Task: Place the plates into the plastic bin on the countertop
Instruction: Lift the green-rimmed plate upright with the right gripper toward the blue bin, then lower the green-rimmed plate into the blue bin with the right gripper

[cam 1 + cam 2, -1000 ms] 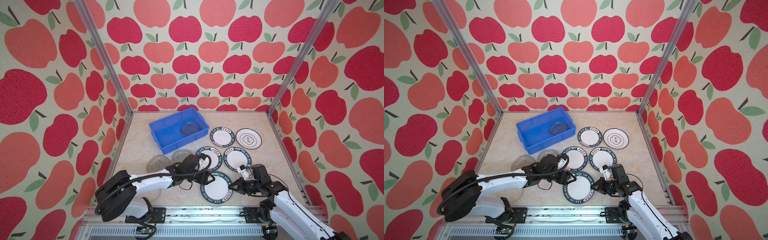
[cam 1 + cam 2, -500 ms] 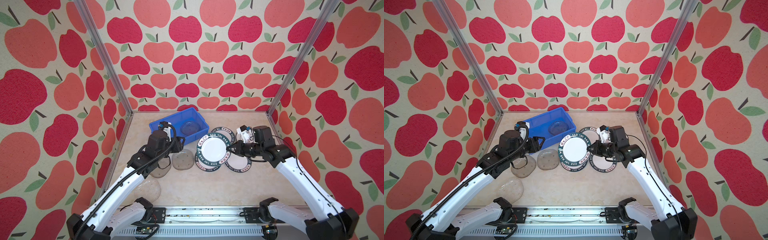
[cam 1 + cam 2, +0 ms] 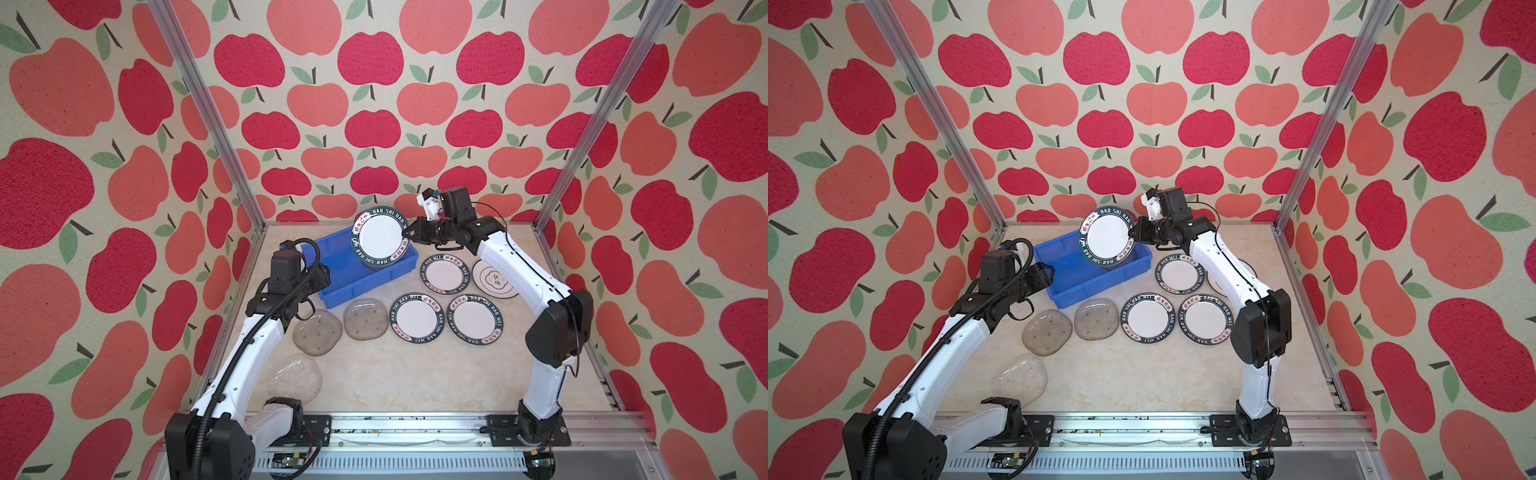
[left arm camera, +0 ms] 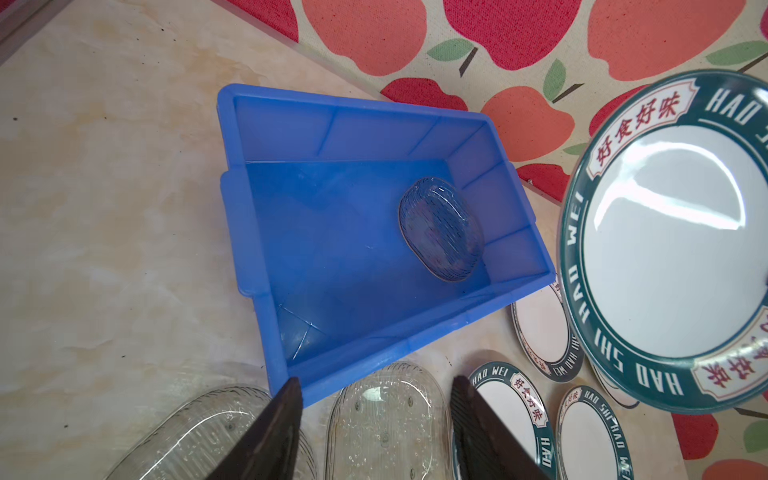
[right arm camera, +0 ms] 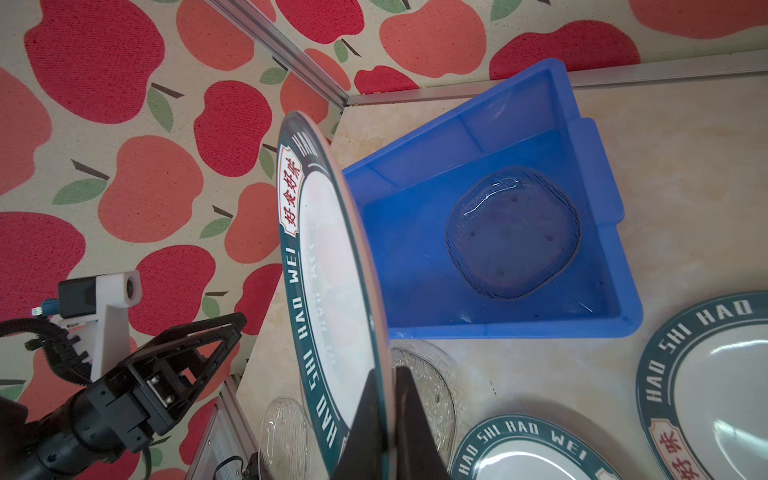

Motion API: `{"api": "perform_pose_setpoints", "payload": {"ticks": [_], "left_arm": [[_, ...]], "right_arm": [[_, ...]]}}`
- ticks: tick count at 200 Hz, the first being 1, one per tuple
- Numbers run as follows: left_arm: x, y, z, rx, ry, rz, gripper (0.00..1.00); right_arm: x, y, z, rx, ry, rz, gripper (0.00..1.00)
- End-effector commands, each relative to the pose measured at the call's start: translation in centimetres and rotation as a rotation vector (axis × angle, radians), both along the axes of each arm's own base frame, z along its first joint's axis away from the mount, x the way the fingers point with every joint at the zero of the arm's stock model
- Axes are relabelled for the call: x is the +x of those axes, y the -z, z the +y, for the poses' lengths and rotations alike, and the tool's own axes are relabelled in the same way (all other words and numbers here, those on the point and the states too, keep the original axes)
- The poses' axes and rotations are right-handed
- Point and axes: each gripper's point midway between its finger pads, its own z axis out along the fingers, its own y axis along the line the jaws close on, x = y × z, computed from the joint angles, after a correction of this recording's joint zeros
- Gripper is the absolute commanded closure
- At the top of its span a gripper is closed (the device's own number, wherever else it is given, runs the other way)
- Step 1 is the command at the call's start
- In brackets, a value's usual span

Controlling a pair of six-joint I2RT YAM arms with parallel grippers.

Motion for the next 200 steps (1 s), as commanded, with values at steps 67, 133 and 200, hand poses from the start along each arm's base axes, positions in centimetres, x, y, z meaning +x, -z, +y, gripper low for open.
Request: {"api": "perform_pose_setpoints", "payload": {"ticks": [67, 133, 200], "left_arm": [[2.3, 2.5, 0.9, -0.025, 0.021, 0.013, 0.41], [2.9, 2.7, 1.8, -0.033, 0.016, 0.009, 0.40], [3.1, 3.7, 1.8, -0.024, 0.032, 0.031, 0.40]], "right_arm": [[5.1, 3.7, 8.7, 0.188, -0.076, -0.037, 1.00], [5.3, 10.3, 13.7, 0.192, -0.134, 0.126, 1.00], [4.4, 13.5, 14.5, 0.131, -0.158, 0.172, 1.00]]}}
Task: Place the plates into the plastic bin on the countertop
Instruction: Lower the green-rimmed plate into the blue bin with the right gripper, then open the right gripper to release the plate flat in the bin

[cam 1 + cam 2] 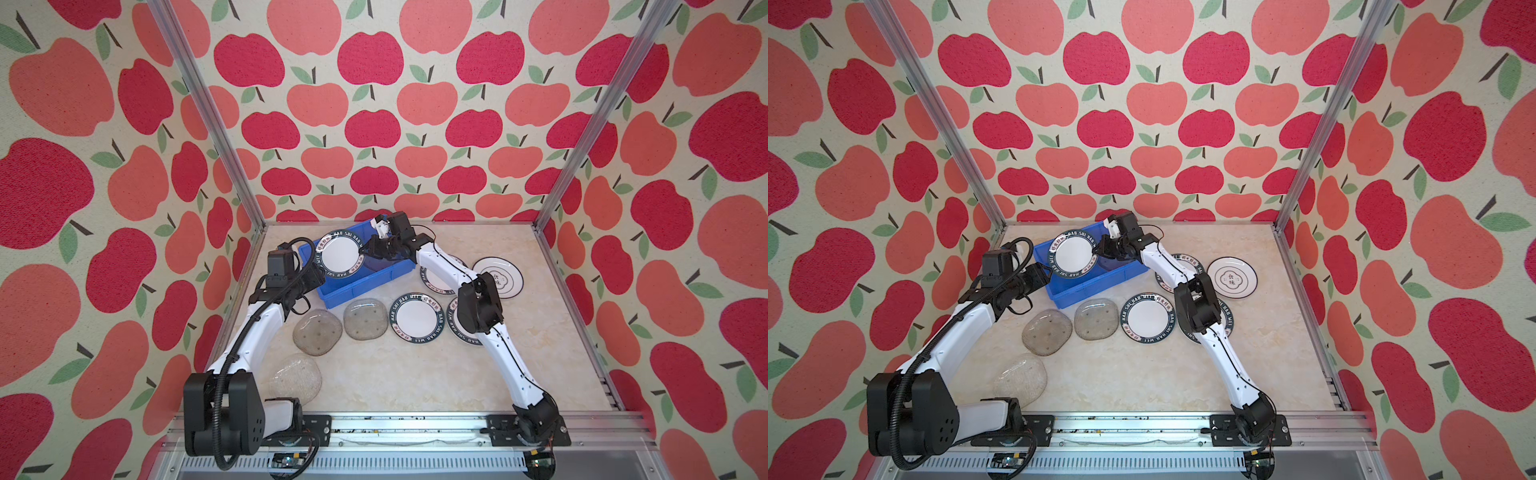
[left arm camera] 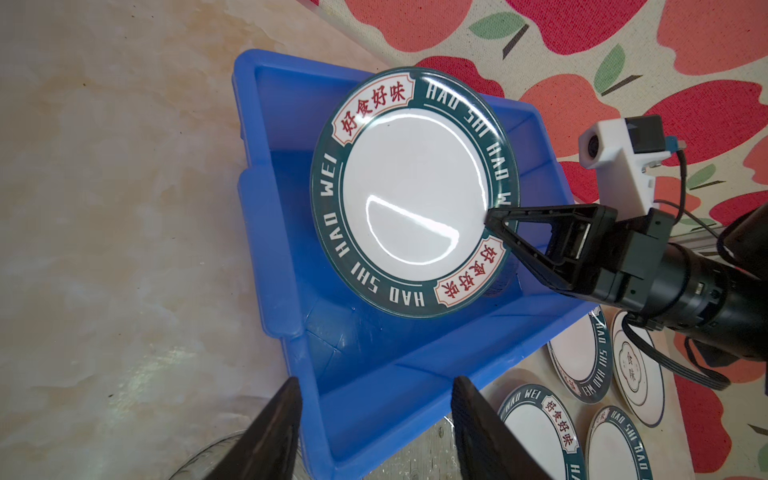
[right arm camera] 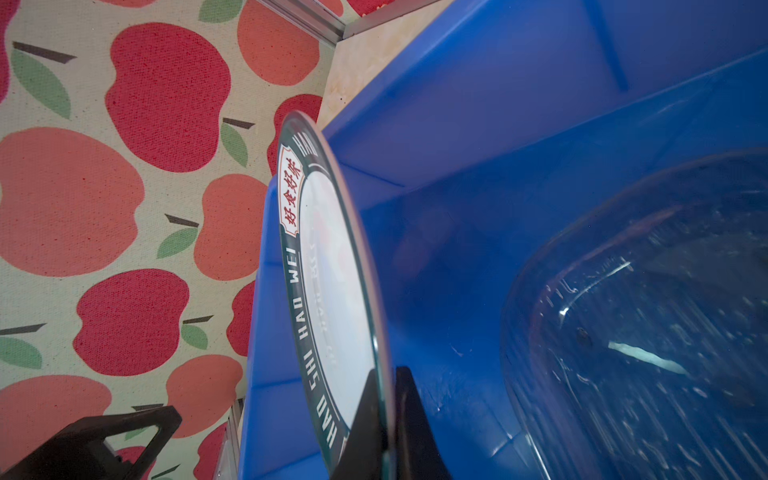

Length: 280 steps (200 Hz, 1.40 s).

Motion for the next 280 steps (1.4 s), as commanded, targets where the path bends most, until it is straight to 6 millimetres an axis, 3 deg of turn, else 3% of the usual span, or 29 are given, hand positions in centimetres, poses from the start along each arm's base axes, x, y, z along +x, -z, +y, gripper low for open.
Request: {"api": "perform_pose_setpoints", "payload": {"ticks": [1, 38, 107, 133, 145, 200, 280], "left_arm": [[0.4, -0.3, 0.0, 0.016, 0.022, -0.018, 0.40], [0.6, 0.1, -0.1, 0.012, 0.029, -0.010, 0.40], [0.4, 0.6, -0.2, 0.005, 0.031, 0.004, 0.39], [0.1, 0.7, -0.2, 0.006, 0.027, 0.001, 0.39], [0.0, 0.8, -0.1, 0.005, 0.026, 0.003, 0.38], [0.2, 0.6, -0.3, -0.003, 0.026, -0.004, 0.38], [0.8, 0.7, -1.7, -0.013, 0.049, -0.007, 0.36]], "right_arm": [[-0.3, -1.9, 0.5, 0.026, -0.034, -0.019, 1.00], [-1.7, 0.0, 1.4, -0.021, -0.071, 0.006, 1.00], [-2.5, 1.4, 2.3, -0.054, -0.081, 0.009, 1.00], [-2.6, 1.6, 2.4, -0.048, -0.089, 0.014, 0.91], [-2.8, 1.6, 2.5, -0.049, -0.098, 0.016, 0.77], [-3.3, 2.5, 2.4, -0.081, -0.092, 0.046, 0.46], [-3.8, 2.0, 1.0, -0.153, -0.088, 0.044, 0.42]]}}
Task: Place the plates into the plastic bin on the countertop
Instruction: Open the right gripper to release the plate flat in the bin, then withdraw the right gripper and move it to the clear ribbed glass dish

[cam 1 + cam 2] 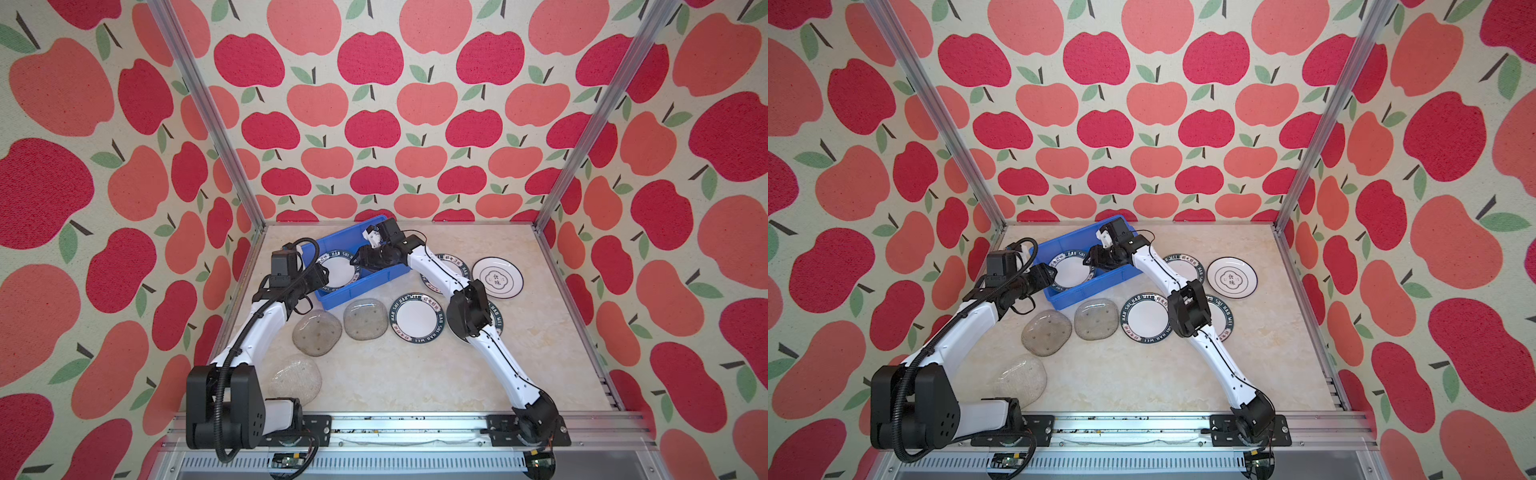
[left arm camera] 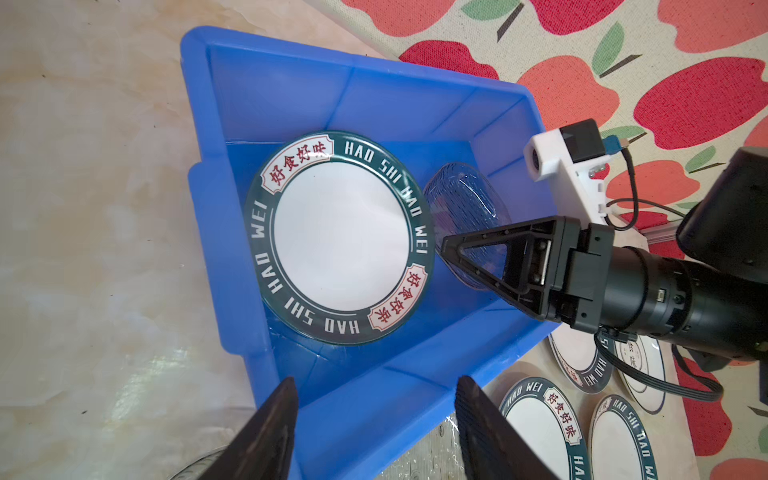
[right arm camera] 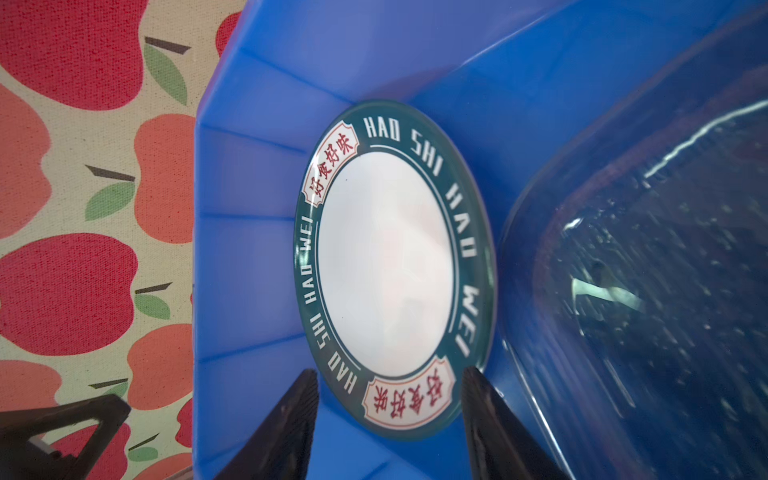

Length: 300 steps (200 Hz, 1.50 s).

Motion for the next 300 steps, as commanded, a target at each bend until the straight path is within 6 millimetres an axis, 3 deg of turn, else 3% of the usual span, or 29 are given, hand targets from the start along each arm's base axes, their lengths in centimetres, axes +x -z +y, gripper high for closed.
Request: {"api": "perform_pose_setpoints", "payload": {"ticks": [1, 23, 43, 77, 83, 98, 118, 131, 150, 170, 189, 200, 225, 251, 274, 300], "left_arm": [[0.4, 0.0, -0.6, -0.012, 0.006, -0.003, 0.36], [0.6, -0.1, -1.0, -0.015, 0.015, -0.009, 0.36], [0.9, -0.2, -1.7, -0.018, 0.029, -0.019, 0.35], [1.3, -0.4, -2.9, -0.014, 0.058, -0.036, 0.28], [1.4, -0.6, -3.1, -0.016, 0.066, -0.047, 0.24], [1.5, -0.9, -3.4, -0.008, 0.071, -0.059, 0.00], [1.8, -1.6, -4.0, 0.016, 0.103, -0.070, 0.01], [2.0, -2.2, -4.8, 0.029, 0.128, -0.088, 0.01], [2.0, -3.1, -6.0, 0.047, 0.135, -0.129, 0.01], [1.3, -4.3, -6.8, 0.006, 0.120, -0.197, 0.01], [-0.5, -4.5, -7.4, -0.049, 0.127, -0.152, 0.01], [-2.5, -3.7, -7.7, -0.043, 0.152, -0.051, 0.01], [-7.3, -1.7, -8.4, -0.033, 0.156, 0.026, 0.01], [-11.6, 0.2, -5.1, -0.008, -0.006, 0.093, 0.00], [-14.4, 1.0, -3.4, -0.034, -0.083, 0.108, 0.03], [-15.6, 1.6, -3.4, -0.073, -0.084, 0.092, 0.05]], "right_arm": [[-0.5, -1.1, -0.3, -0.022, -0.015, -0.019, 0.42], [-0.9, -1.0, -0.5, -0.024, -0.018, 0.012, 0.42], [-0.8, -3.0, -0.7, -0.004, -0.028, -0.022, 0.44], [0.8, -9.6, -2.7, 0.052, 0.005, -0.133, 0.45], [1.1, -11.0, -3.1, 0.068, 0.011, -0.157, 0.45], [1.6, -14.6, -4.2, 0.119, 0.010, -0.228, 0.46], [1.7, -18.7, -6.2, 0.133, 0.015, -0.309, 0.46], [1.5, -19.8, -8.2, 0.103, 0.033, -0.309, 0.46], [0.5, -19.6, -11.2, 0.029, 0.058, -0.309, 0.48], [-2.1, -18.2, -13.6, -0.044, 0.060, -0.345, 0.48], [-5.1, -16.5, -15.2, -0.042, 0.056, -0.314, 0.48], [-6.5, -15.2, -15.9, -0.050, 0.058, -0.284, 0.49], [-10.3, -12.3, -16.0, -0.067, 0.019, -0.249, 0.51], [-12.9, -9.4, -15.0, -0.060, -0.037, -0.209, 0.59], [-13.3, -6.7, -14.8, -0.130, -0.057, -0.214, 0.78], [-12.2, -3.9, -14.7, -0.212, -0.095, -0.242, 0.81]]}}
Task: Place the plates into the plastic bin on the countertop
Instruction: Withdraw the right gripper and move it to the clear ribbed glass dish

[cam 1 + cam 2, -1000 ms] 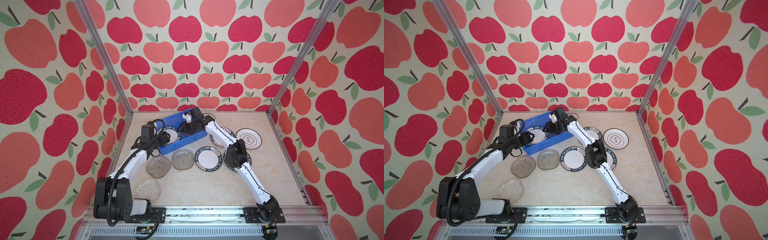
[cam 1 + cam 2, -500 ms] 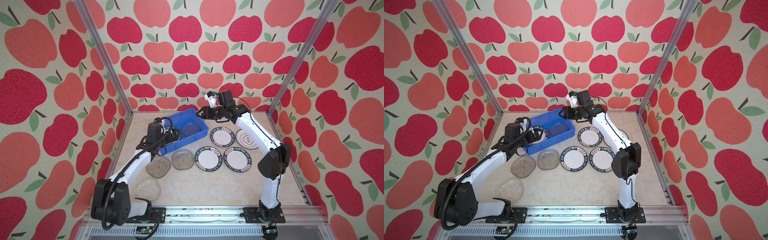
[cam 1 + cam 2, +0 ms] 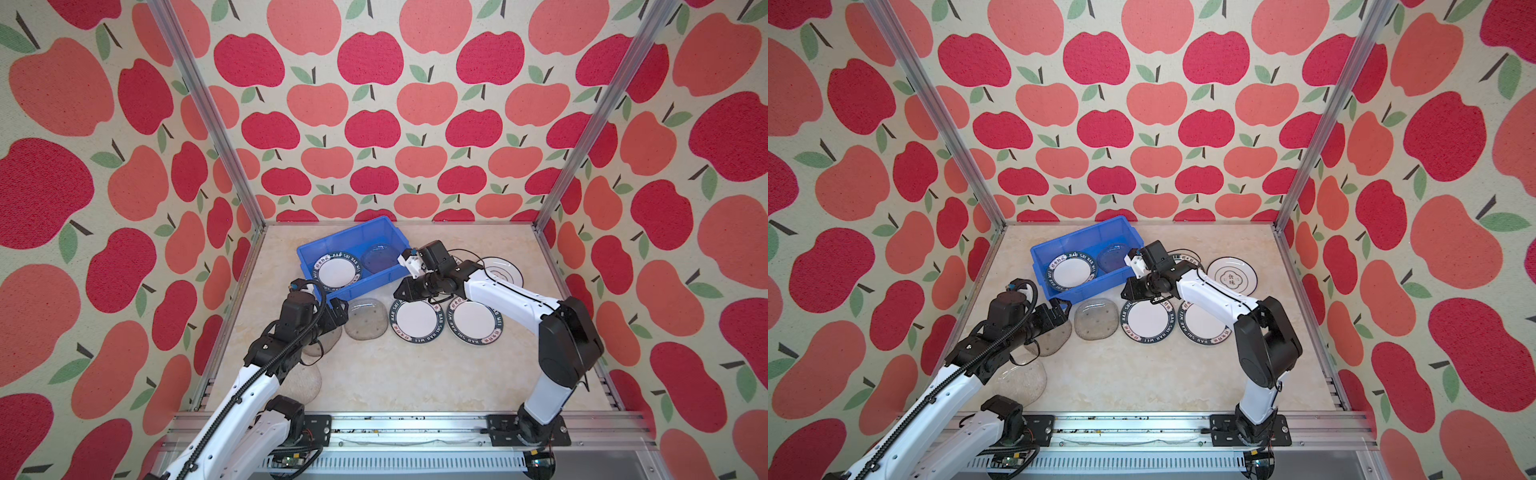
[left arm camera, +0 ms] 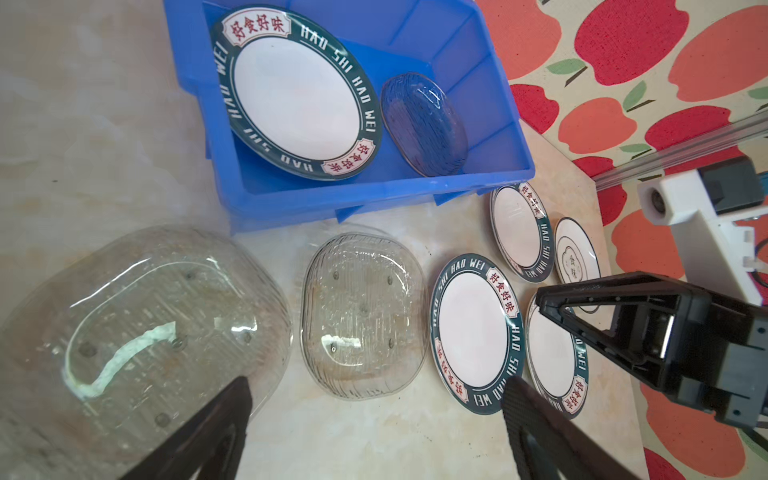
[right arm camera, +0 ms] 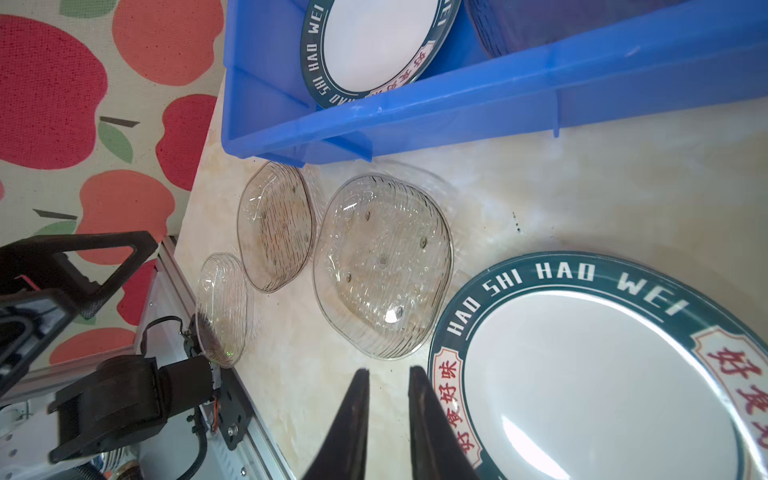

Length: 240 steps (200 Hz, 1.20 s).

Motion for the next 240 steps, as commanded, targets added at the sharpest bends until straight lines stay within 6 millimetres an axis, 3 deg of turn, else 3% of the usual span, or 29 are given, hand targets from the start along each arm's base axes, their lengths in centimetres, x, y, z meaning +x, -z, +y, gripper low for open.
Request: {"api": "perform_pose_setpoints", "payload": {"ticks": [1, 53, 87, 105, 184, 240], "left_arm": [[-1.7, 2.3, 1.2, -0.002, -0.072, 0.074, 0.05], [-1.1, 2.4, 1.0, 0.023, -0.048, 0.027, 0.05], [0.1, 2.5, 0.5, 0.026, -0.036, 0.006, 0.05], [0.6, 2.5, 0.3, 0.026, -0.030, -0.007, 0.05], [0.8, 3.0, 0.6, 0.014, -0.021, -0.018, 0.05], [0.7, 3.3, 0.7, 0.017, -0.026, -0.008, 0.05]], "right_arm": [[1.9, 1.7, 0.4, -0.056, -0.021, -0.077, 0.81], [3.7, 4.4, 2.5, -0.102, -0.073, -0.079, 0.72], [4.0, 6.0, 3.7, -0.159, -0.098, -0.086, 0.72], [3.8, 6.7, 4.1, -0.184, -0.118, -0.091, 0.66], [2.8, 10.3, 3.8, -0.248, -0.141, -0.069, 0.65], [2.4, 11.0, 4.0, -0.231, -0.150, -0.059, 0.65]]}}
